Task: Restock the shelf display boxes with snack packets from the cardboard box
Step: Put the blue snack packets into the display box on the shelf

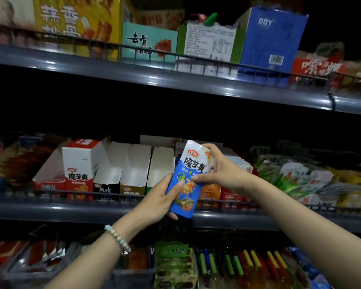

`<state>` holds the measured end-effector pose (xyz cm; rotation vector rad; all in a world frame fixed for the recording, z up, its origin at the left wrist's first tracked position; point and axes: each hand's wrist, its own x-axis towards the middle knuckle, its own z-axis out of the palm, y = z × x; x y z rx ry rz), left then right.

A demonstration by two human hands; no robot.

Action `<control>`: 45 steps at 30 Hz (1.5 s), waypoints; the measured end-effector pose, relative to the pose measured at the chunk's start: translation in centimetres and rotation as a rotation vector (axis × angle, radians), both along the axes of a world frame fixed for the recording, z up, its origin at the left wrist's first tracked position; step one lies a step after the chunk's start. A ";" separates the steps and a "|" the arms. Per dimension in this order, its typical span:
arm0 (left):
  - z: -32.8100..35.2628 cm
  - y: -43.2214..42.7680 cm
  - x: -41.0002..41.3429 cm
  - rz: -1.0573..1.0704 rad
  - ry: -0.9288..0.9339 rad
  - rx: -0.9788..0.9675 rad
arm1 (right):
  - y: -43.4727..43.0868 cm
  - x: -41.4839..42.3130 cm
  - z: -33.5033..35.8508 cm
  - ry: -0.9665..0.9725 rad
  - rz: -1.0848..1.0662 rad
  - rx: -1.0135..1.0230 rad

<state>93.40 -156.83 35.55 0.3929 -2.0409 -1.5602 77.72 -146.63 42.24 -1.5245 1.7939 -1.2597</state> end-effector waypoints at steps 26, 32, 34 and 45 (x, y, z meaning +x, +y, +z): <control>-4.8 -12.3 -9.3 0.414 -0.448 -0.966 | -13.6 -11.0 -2.4 0.369 -0.284 -0.025; -5.3 -12.2 -9.4 0.417 -0.414 -0.966 | -15.3 -12.2 -3.1 0.482 -0.263 0.019; -5.3 -12.3 -9.3 0.416 -0.409 -0.966 | -15.6 -12.5 -3.3 0.577 -0.274 0.063; -5.2 -12.2 -9.4 0.427 -0.453 -0.992 | -15.5 -12.1 -3.0 0.882 -0.267 0.104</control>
